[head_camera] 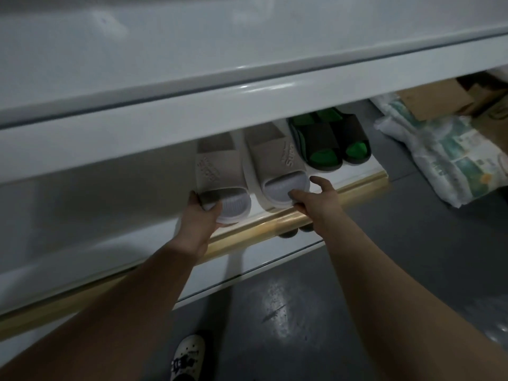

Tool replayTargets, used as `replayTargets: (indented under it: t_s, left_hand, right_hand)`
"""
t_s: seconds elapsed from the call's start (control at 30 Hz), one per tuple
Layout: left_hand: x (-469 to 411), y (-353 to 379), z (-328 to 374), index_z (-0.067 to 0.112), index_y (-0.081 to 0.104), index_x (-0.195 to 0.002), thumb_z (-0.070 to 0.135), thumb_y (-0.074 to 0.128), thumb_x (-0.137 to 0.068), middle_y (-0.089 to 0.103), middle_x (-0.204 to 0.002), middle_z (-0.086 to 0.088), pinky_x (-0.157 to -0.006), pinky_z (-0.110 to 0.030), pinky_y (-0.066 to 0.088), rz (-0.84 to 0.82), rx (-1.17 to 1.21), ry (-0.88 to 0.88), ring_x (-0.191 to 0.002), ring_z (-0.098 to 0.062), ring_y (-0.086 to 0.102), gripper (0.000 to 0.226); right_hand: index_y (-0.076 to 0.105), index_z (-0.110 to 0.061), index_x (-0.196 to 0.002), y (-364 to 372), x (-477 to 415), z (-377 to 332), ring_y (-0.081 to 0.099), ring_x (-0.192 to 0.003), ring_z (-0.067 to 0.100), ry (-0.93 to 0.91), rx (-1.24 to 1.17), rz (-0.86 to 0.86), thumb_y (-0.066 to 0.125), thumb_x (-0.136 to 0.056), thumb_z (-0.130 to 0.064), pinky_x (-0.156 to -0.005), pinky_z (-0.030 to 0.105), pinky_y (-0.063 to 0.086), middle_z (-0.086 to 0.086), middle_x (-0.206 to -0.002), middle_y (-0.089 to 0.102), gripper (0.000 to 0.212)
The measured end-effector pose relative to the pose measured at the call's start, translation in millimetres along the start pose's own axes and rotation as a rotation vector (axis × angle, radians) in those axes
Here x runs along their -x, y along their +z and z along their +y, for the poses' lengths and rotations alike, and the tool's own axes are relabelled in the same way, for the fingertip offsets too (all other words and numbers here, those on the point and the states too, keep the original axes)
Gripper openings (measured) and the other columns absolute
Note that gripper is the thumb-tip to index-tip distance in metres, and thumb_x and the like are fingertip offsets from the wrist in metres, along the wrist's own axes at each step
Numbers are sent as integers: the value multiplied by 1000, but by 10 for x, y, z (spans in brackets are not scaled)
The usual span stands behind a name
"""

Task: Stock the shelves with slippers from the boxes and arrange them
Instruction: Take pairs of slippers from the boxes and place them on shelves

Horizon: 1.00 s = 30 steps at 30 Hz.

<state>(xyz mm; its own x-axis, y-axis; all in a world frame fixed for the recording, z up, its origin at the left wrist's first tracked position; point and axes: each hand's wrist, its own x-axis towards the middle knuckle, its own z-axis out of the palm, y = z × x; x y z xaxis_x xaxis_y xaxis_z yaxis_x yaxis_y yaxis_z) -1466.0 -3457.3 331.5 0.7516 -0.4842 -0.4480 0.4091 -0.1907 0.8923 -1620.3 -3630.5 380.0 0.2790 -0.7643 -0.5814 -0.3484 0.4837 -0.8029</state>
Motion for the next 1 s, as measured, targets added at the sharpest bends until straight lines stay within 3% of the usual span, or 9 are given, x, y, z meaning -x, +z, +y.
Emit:
replayTargets:
  t_s: [0.13, 0.27, 0.33, 0.43, 0.6, 0.73, 0.83, 0.93, 1.0]
  left_hand:
    - [-97, -11, -54, 22, 42, -138, -7, 53, -90, 55, -128, -4, -81, -40, 56, 46, -74, -14, -106, -28, 59, 57]
    - [-185, 63, 44, 34, 41, -128, -13, 54, -88, 51, -132, -9, -67, -38, 55, 105, 44, -42, -111, -32, 55, 63]
    - [-240, 154, 122, 32, 39, -136, -16, 51, -88, 47, -137, -17, -58, -36, 51, 122, 77, -23, -116, -40, 53, 69]
    - [-419, 264, 195, 26, 34, -145, -14, 53, -88, 43, -142, -17, -56, -34, 52, 168, 81, 16, -121, -42, 51, 72]
    - [-605, 404, 188, 31, 45, -133, 0, 60, -86, 51, -131, -10, -68, -49, 58, 191, -40, 46, -108, -37, 58, 59]
    - [-729, 383, 22, 36, 47, -128, 49, 59, -70, 57, -115, -11, -70, -52, 59, 309, -354, 119, -92, -34, 63, 61]
    - [-653, 390, 106, 19, 52, -128, 40, 55, -86, 60, -106, -18, -85, -35, 49, 371, -560, 142, -98, -39, 58, 48]
    - [-560, 354, 146, 1, 54, -124, 29, 54, -94, 62, -107, -25, -81, -31, 37, 392, -587, 161, -110, -41, 54, 41]
    - [-479, 339, 171, -3, 55, -121, 28, 58, -94, 60, -113, -25, -77, -27, 36, 396, -533, 145, -111, -39, 55, 41]
  right_hand:
    - [54, -27, -128, 20, -99, 102, 63, -67, 17, -12, 22, 27, 77, -80, -4, -55, 28, 47, 16, -99, 67, 58]
    - [57, -29, -126, 52, -213, 143, 66, -71, 20, -32, 63, 45, 77, -78, -7, -67, 37, 51, 8, -79, 67, 57]
    - [58, -28, -127, 69, -266, 127, 66, -73, 21, -63, 88, 61, 77, -78, -8, -71, 41, 54, 7, -74, 66, 56]
    - [56, -23, -131, 109, -341, 59, 63, -71, 22, -131, 109, 68, 74, -79, -5, -76, 39, 57, 11, -72, 66, 58]
    - [60, -28, -131, 221, -521, -71, 70, -87, 29, -127, 140, 104, 72, -78, -5, -81, 44, 60, 13, -103, 69, 59]
    - [60, -25, -130, 230, -543, -41, 66, -101, 32, -199, 264, 162, 68, -77, -6, -89, 44, 57, 11, -111, 68, 56]
    - [54, -25, -135, 184, -519, -17, 62, -101, 30, -226, 372, 156, 70, -78, -8, -91, 38, 54, 12, -121, 60, 62]
    - [47, -25, -141, 111, -421, 12, 56, -99, 24, -229, 437, 126, 71, -85, -8, -89, 29, 47, 10, -132, 48, 64]
    - [46, -27, -142, 74, -294, 48, 58, -106, 26, -242, 423, 115, 67, -86, -5, -93, 36, 51, 11, -132, 51, 63]
